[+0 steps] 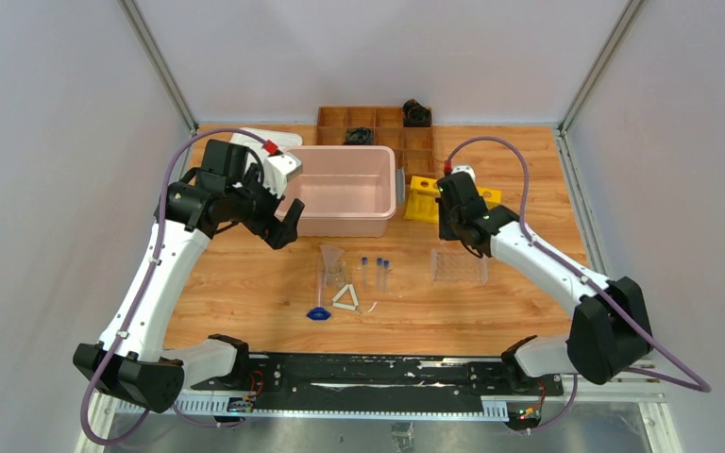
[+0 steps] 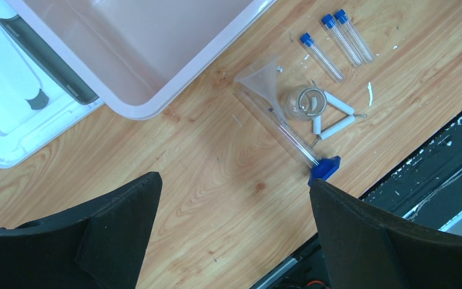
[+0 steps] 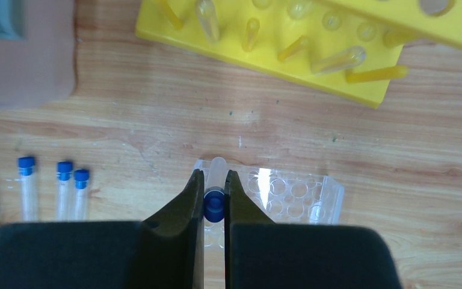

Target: Organize the chemistry lab equipment

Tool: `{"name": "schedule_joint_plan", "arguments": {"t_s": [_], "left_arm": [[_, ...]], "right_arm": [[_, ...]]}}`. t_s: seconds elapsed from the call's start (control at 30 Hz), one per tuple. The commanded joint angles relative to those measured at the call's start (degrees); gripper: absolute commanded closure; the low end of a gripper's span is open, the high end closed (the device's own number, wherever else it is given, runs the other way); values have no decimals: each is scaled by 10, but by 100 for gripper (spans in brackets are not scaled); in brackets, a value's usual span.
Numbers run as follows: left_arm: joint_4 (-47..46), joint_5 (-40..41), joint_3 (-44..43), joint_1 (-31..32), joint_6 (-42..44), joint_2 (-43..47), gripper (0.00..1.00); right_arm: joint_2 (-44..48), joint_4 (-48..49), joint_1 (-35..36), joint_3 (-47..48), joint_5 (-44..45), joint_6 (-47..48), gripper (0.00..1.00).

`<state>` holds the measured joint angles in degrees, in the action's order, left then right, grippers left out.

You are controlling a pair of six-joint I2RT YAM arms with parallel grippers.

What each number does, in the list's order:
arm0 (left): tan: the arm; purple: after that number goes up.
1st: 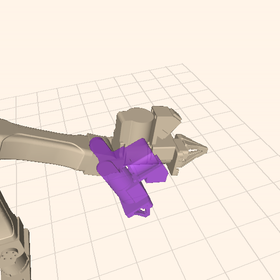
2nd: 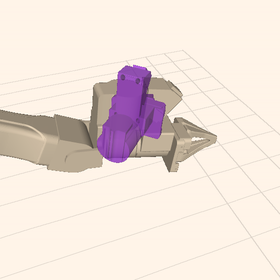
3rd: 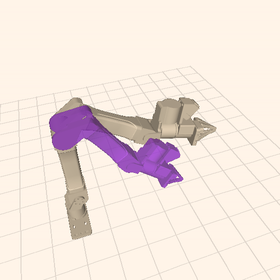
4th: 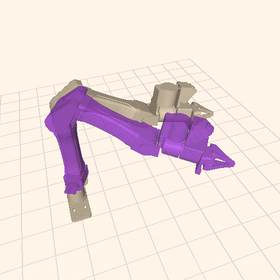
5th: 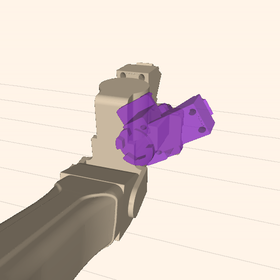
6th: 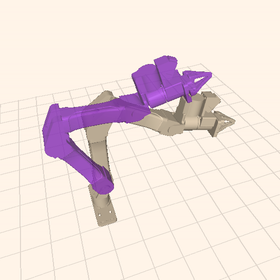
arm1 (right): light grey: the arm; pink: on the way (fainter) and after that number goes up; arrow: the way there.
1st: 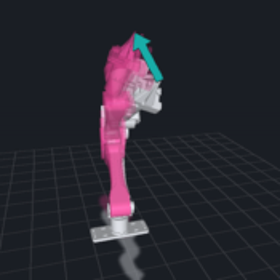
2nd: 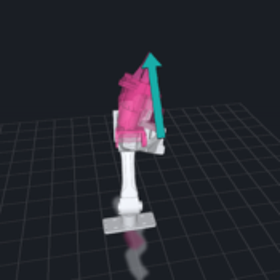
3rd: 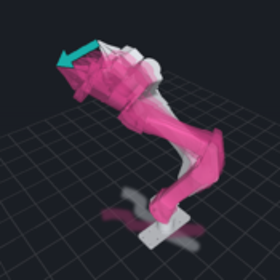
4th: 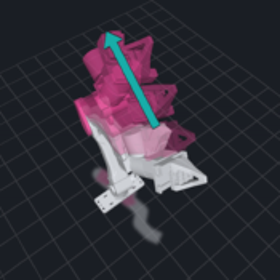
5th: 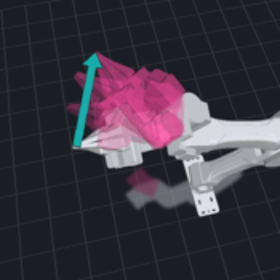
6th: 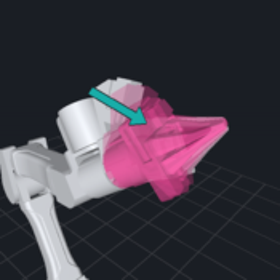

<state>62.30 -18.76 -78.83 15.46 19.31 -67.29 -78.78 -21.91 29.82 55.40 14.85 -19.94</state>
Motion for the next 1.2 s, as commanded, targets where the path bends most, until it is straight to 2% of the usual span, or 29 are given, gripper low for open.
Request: {"name": "schedule_joint_plan", "arguments": {"t_s": [0.0, 0.33, 0.73, 1.17], "left_arm": [[0, 3, -6, 2, 5, 4, 0], [0, -5, -8, 2, -1, -4, 0], [0, -9, -12, 2, -5, -13, 0], [-1, -7, -9, 2, -8, -14, 0]], "right_arm": [[37, -57, -10, 41, -6, 2, 100], [11, -81, -9, 17, -60, -1, 100], [-11, -77, -9, 4, -36, -3, 100], [-38, -17, -9, -14, -26, -10, 100]]}}
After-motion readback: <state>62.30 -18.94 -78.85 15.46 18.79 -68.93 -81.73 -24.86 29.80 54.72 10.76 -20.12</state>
